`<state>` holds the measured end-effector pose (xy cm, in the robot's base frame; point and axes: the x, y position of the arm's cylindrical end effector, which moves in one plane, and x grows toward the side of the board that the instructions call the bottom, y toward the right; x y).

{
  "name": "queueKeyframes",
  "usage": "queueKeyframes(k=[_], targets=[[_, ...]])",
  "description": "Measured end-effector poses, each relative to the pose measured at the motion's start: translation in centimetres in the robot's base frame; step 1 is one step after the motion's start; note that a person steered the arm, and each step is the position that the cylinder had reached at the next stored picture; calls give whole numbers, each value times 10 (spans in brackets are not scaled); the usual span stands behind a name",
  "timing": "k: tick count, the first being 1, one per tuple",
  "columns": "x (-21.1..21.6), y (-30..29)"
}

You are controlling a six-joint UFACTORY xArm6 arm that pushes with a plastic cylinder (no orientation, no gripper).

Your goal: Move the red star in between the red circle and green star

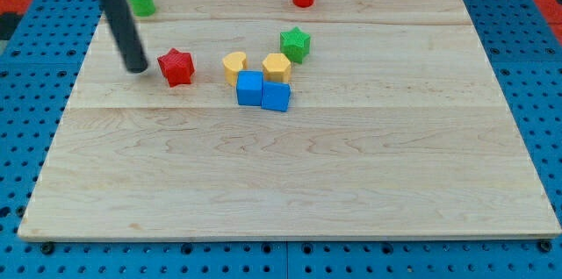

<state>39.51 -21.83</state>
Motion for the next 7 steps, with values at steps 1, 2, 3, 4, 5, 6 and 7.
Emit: queueKeyframes(k=[1, 2, 3, 4, 5, 6, 7], targets=[[26, 9], [-34, 40], [-67, 106], [-38, 61], [-2, 88], [-35, 106], [-99, 135]])
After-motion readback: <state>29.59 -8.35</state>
